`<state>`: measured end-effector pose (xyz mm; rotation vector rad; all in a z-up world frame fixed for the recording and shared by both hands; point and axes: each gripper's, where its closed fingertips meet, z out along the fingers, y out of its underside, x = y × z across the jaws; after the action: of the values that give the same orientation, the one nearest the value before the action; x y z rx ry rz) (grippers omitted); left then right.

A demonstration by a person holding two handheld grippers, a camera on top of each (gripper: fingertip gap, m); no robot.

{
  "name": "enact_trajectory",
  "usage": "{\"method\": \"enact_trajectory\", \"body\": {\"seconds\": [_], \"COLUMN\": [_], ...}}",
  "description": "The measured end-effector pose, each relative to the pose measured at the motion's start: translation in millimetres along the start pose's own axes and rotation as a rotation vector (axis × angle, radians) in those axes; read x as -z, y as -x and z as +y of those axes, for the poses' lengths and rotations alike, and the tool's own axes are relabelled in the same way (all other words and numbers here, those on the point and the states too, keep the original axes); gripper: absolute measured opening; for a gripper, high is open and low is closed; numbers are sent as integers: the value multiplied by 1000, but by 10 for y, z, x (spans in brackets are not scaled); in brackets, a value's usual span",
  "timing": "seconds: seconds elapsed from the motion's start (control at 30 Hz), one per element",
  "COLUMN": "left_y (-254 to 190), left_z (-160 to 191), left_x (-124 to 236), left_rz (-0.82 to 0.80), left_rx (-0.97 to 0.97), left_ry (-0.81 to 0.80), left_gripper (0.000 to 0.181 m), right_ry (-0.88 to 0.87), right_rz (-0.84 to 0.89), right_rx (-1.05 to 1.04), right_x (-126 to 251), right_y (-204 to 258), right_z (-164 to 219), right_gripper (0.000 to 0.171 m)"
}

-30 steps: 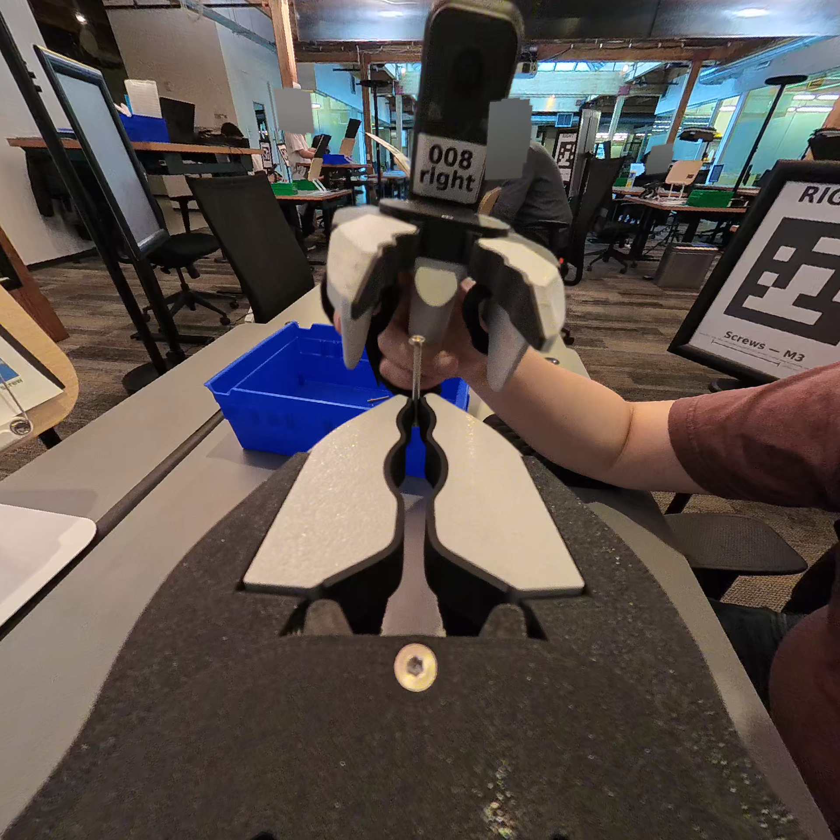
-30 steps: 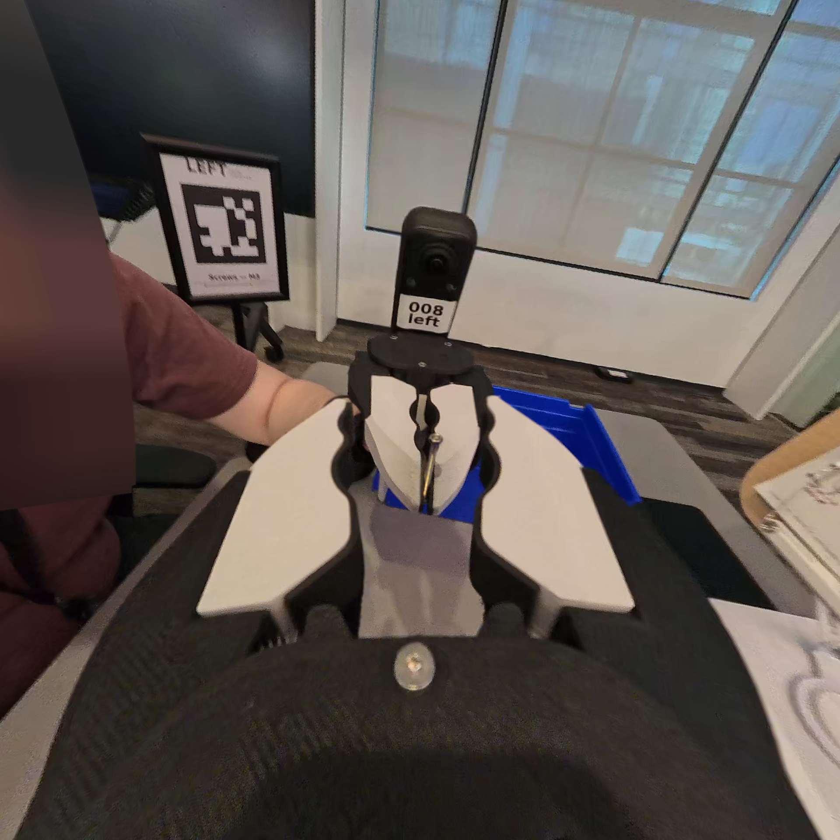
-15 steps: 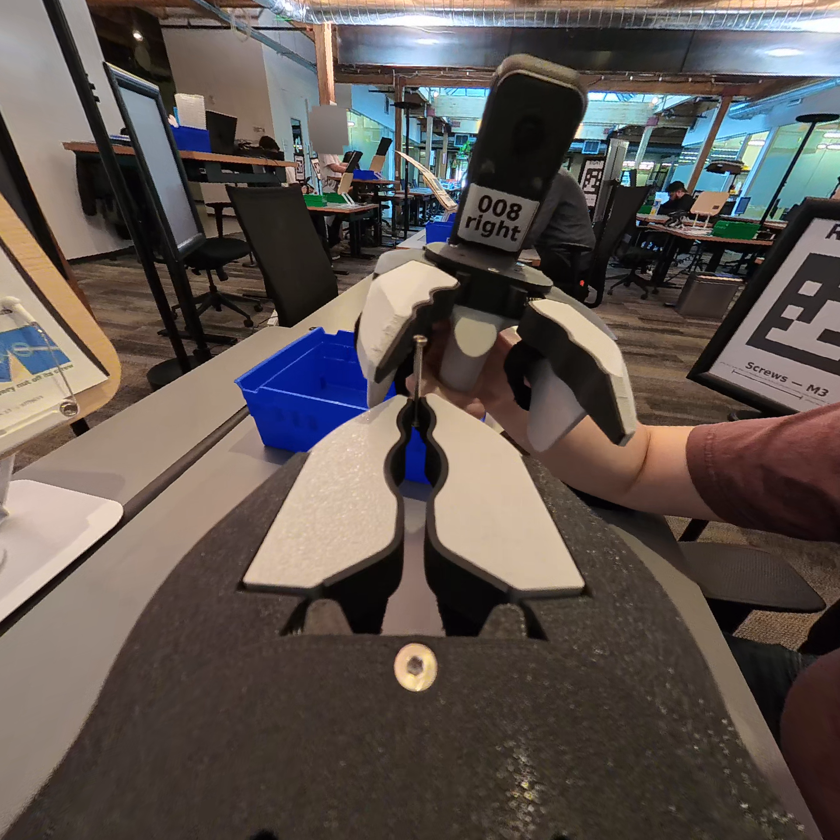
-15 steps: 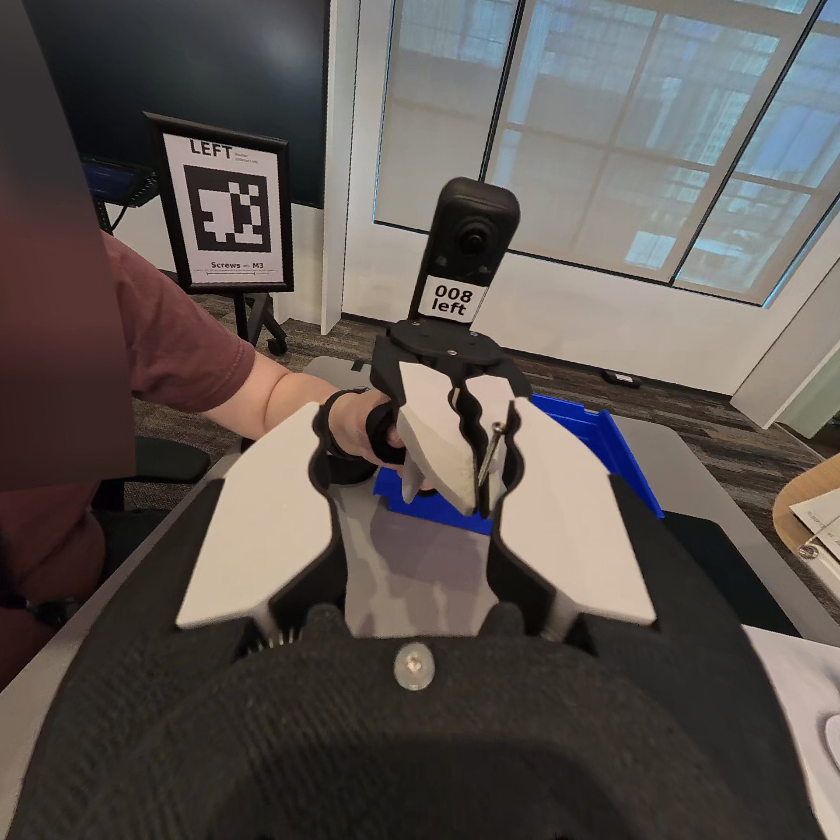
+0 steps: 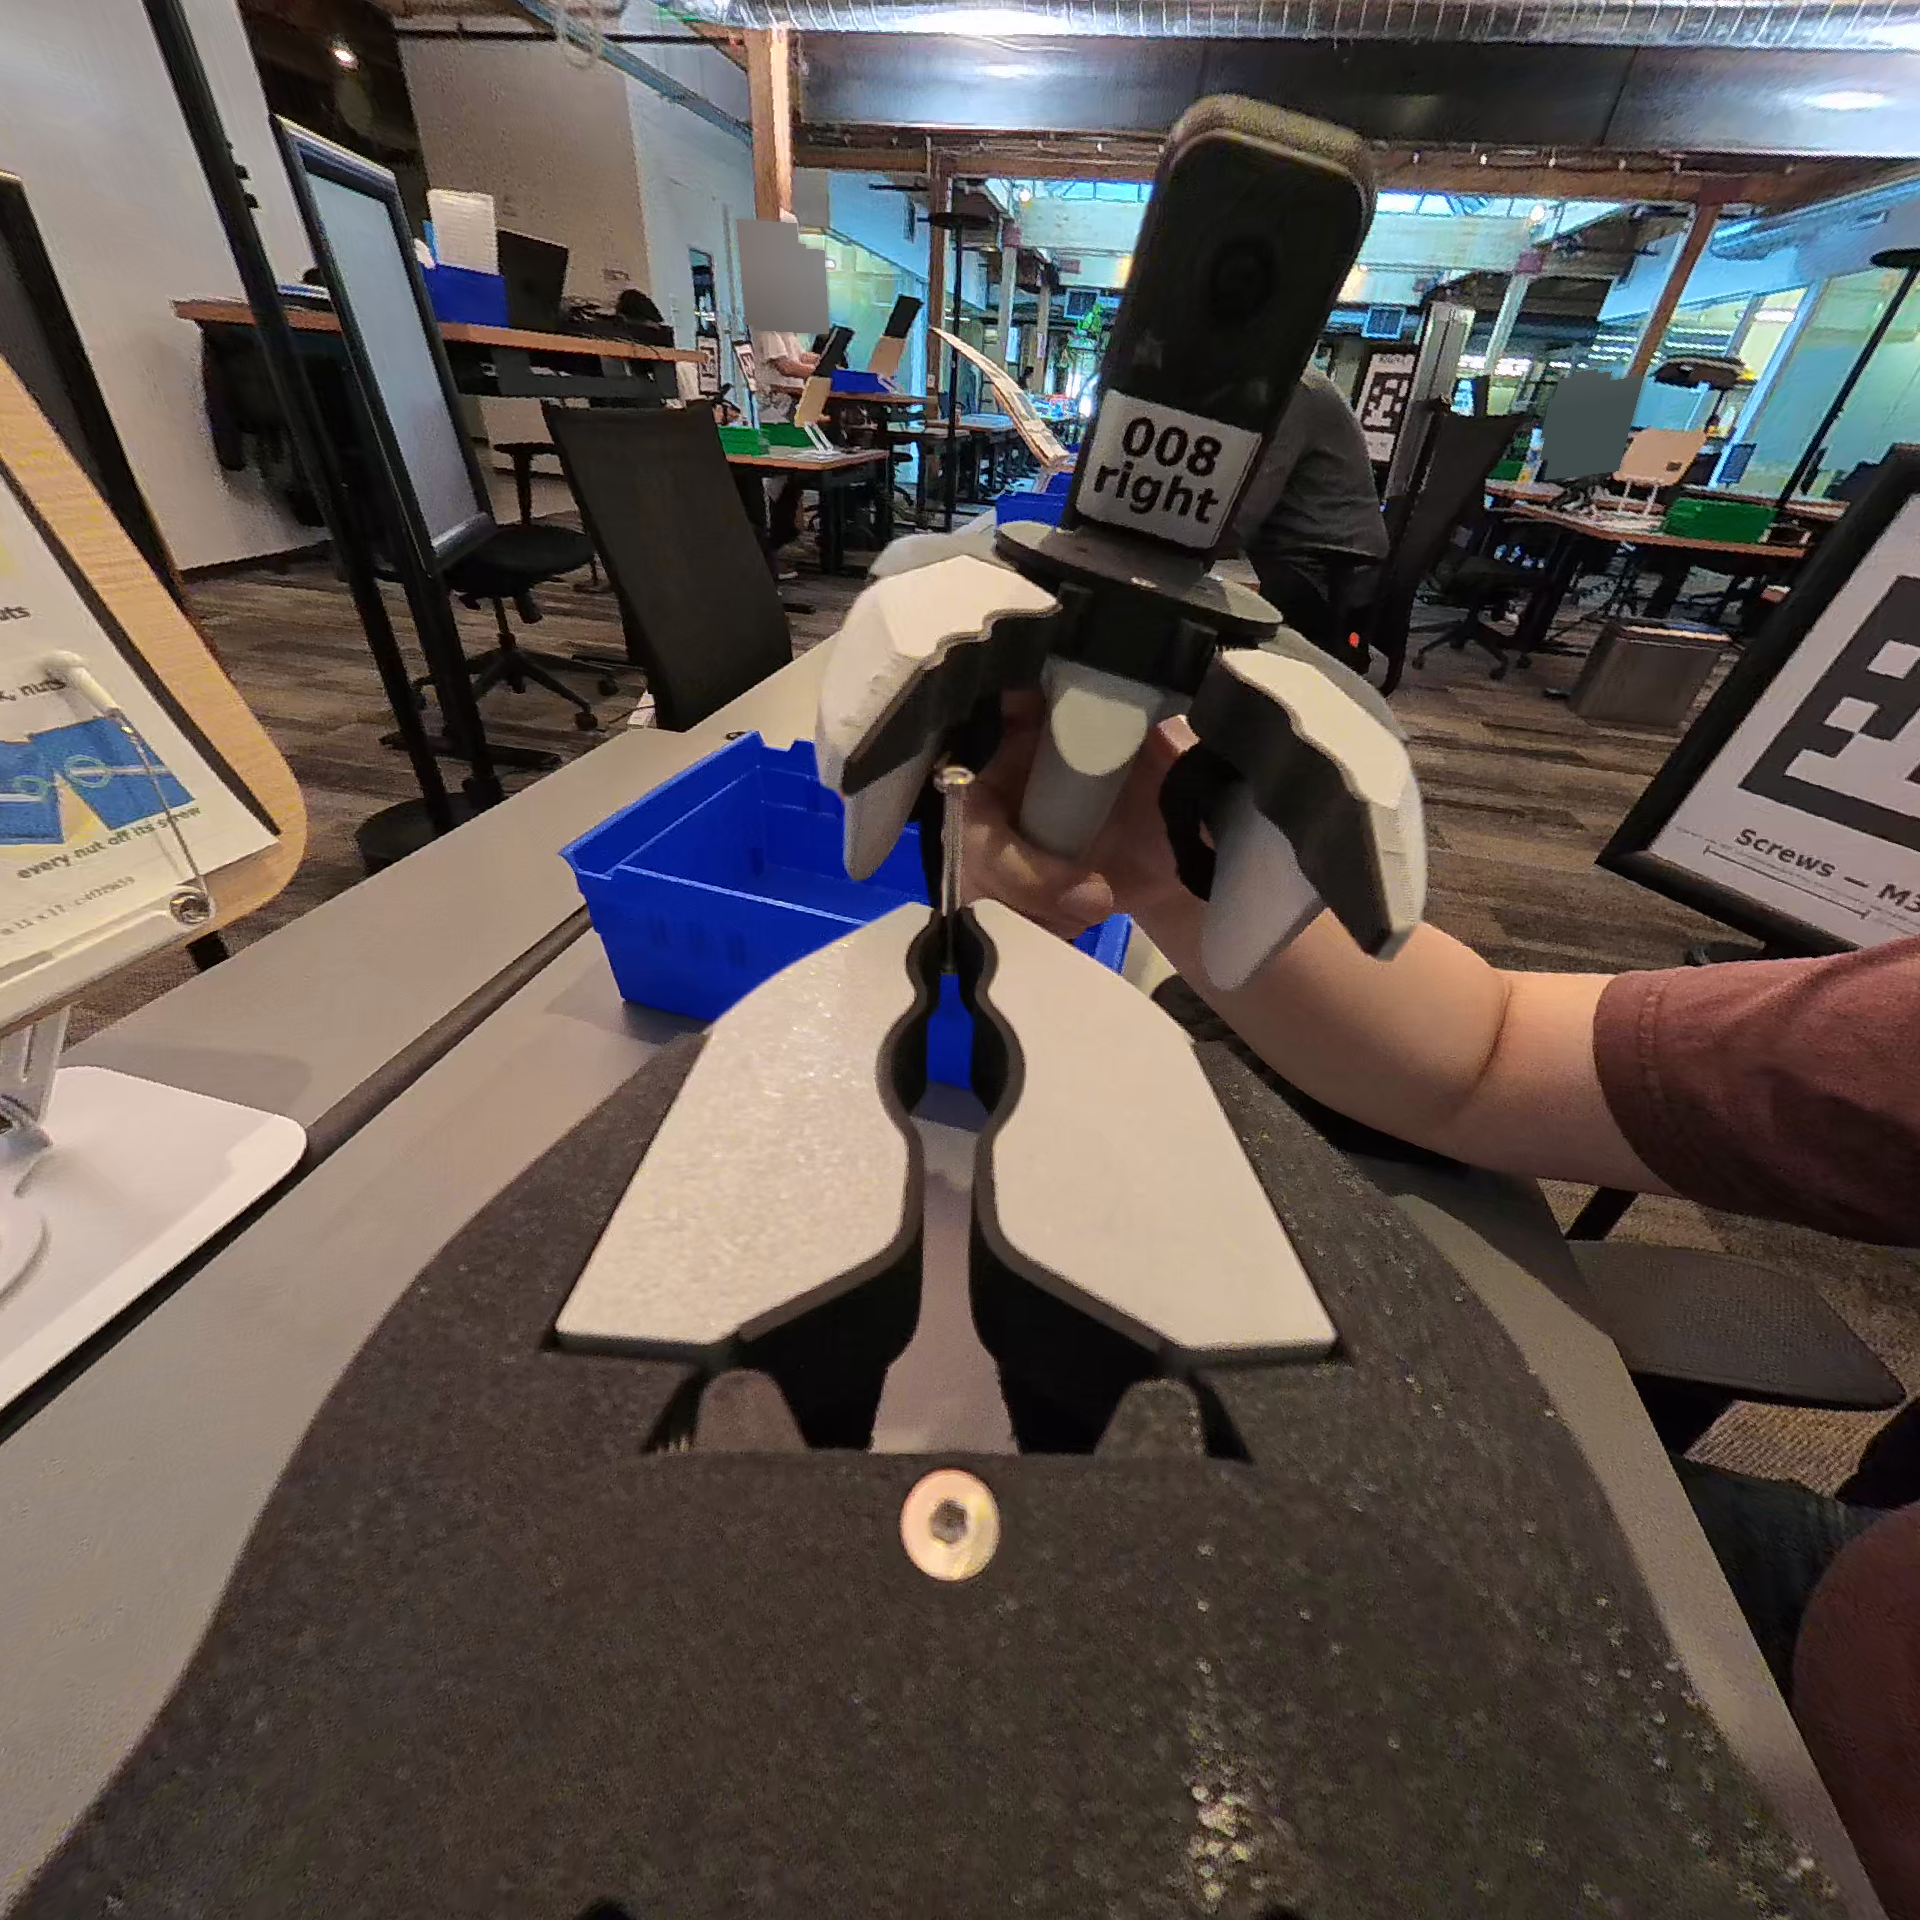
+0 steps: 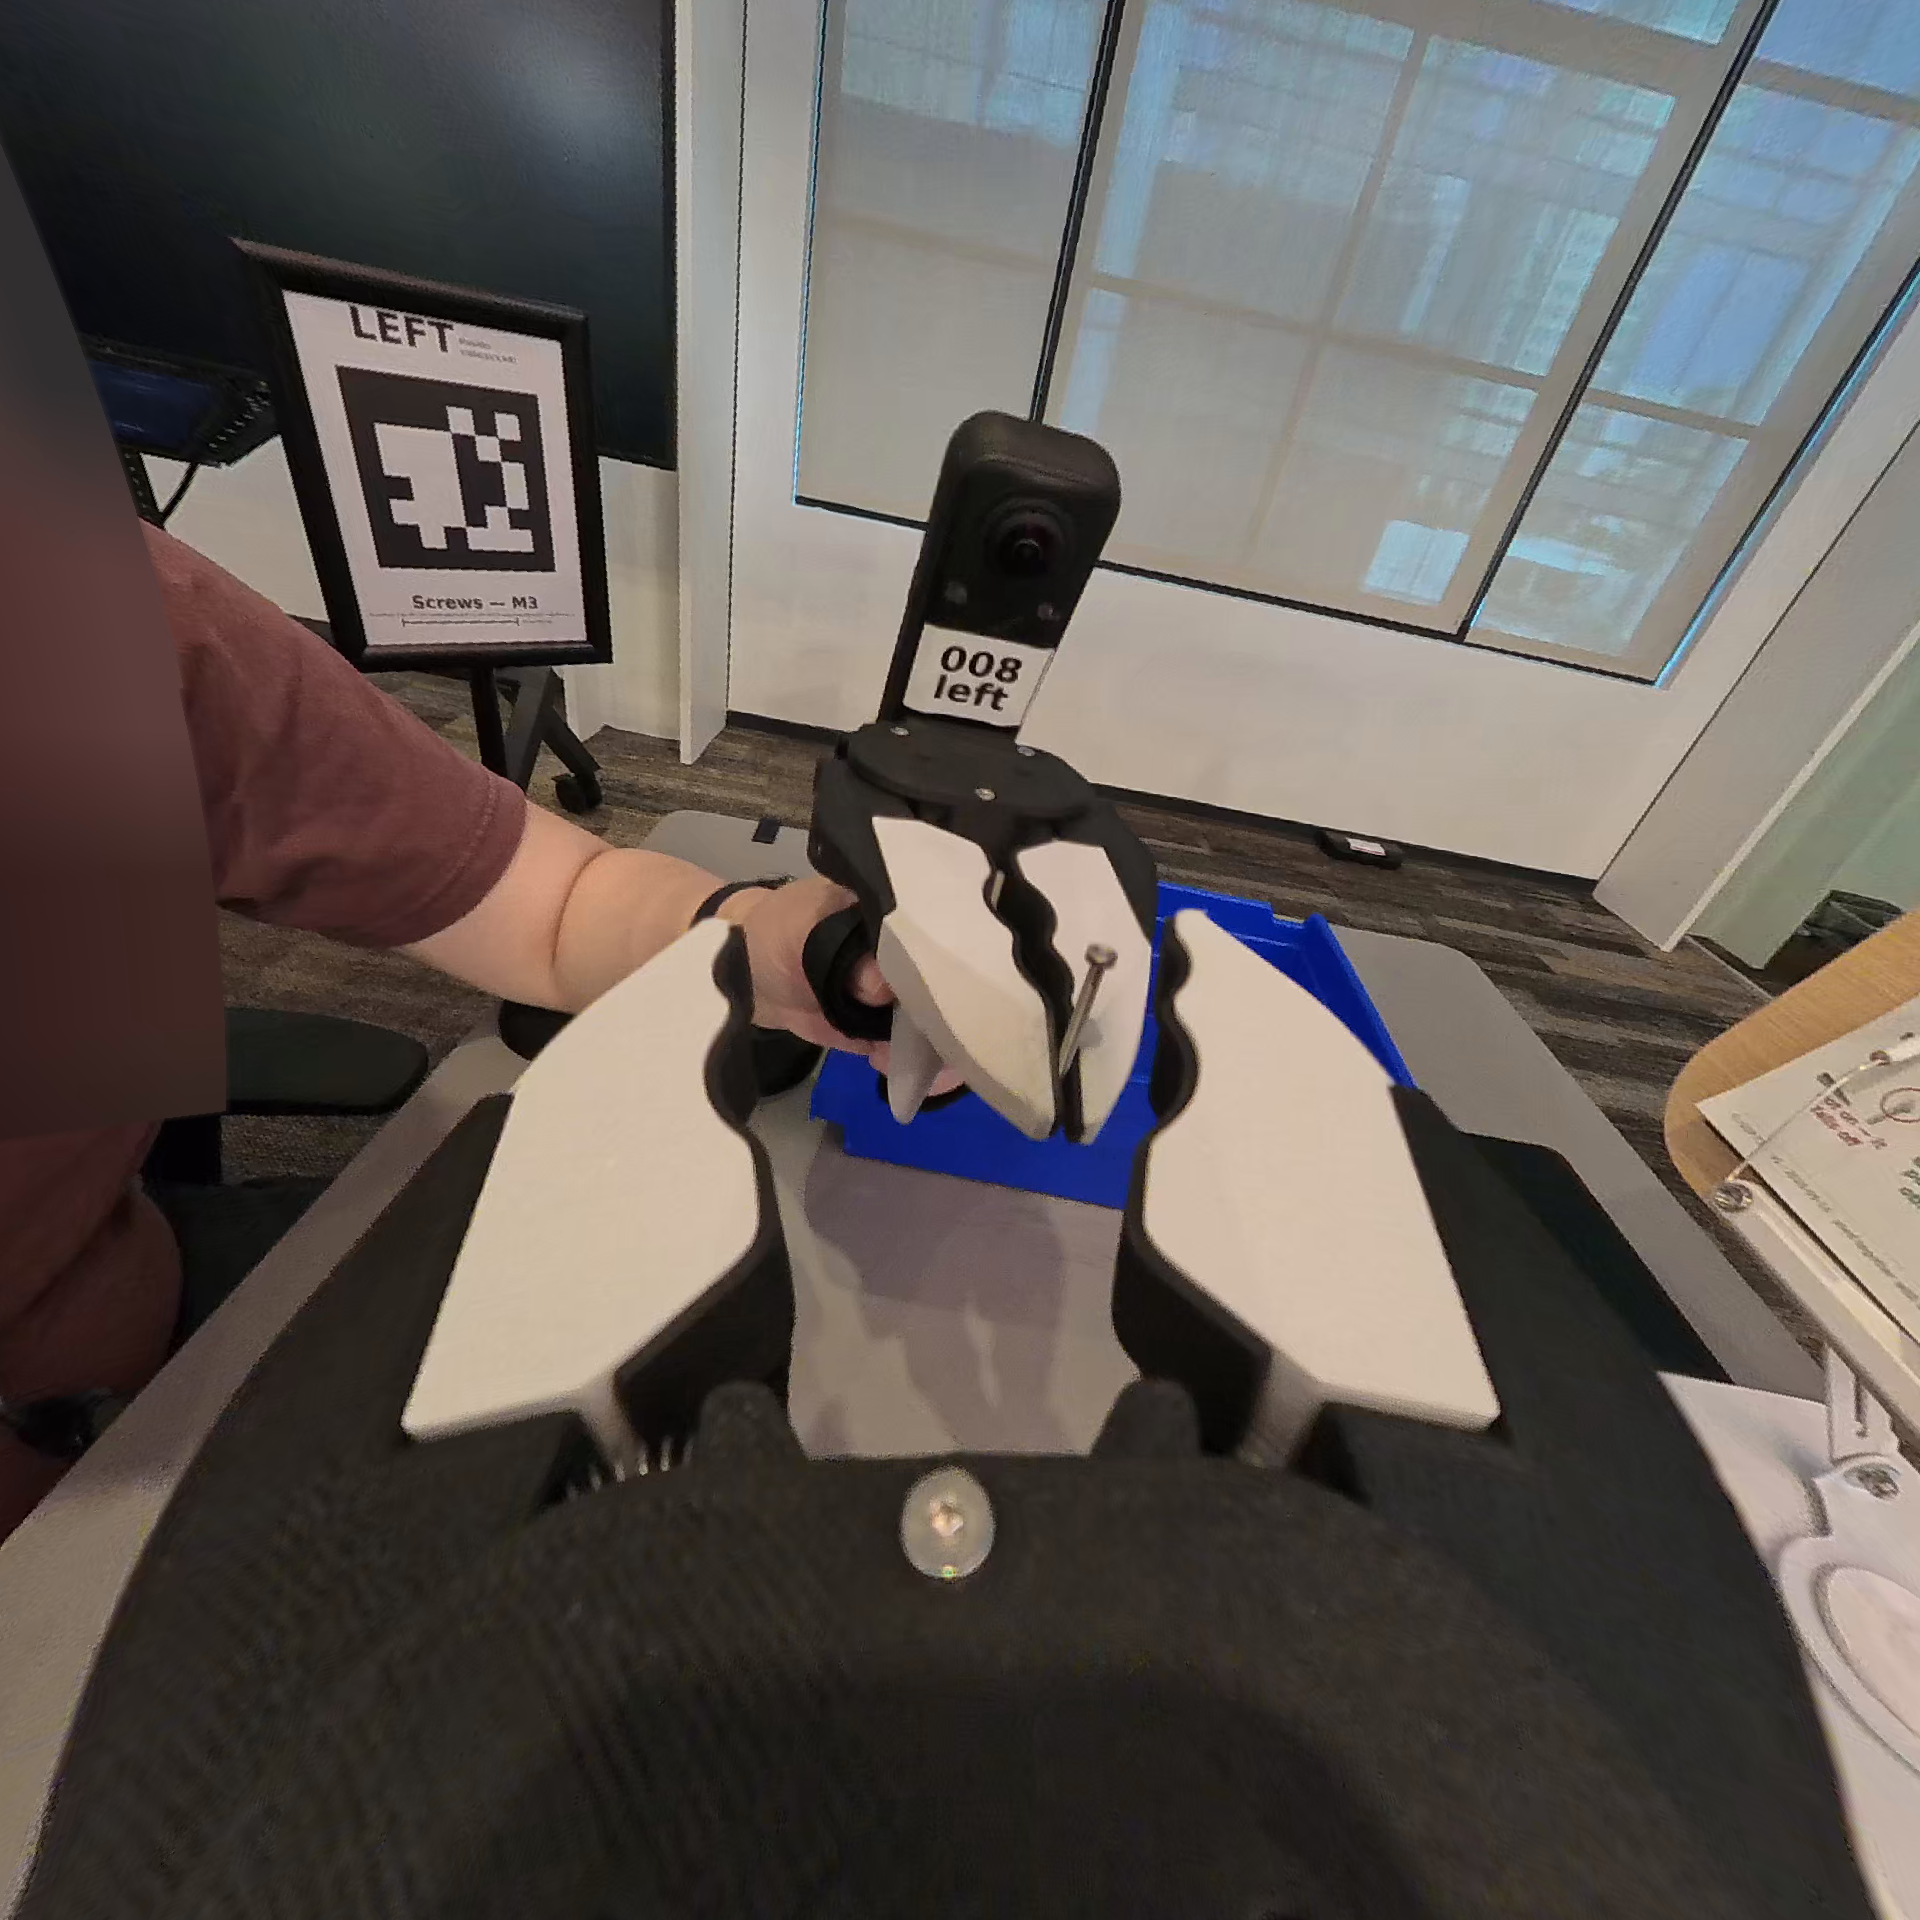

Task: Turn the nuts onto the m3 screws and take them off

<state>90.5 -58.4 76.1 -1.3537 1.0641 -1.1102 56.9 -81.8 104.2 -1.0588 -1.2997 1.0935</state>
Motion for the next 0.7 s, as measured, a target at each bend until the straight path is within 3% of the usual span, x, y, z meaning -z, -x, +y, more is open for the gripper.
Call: {"method": "enact_trajectory", "body": {"seconds": [0.27,0.7], "left_y": [-71,-9], "left_z": [14,-11], "left_x": [-31,5], "left_rz": [16,-16], "left_rx": [-25,-48], "left_ry": [8,3], "left_gripper": [2,2], "right_ry": [26,27], "right_rz": [-38,11], "right_rx": [25,20], "right_x": [-113,8], "right_y": [127,27], "right_z": [33,-12], "right_gripper": [77,79]}}
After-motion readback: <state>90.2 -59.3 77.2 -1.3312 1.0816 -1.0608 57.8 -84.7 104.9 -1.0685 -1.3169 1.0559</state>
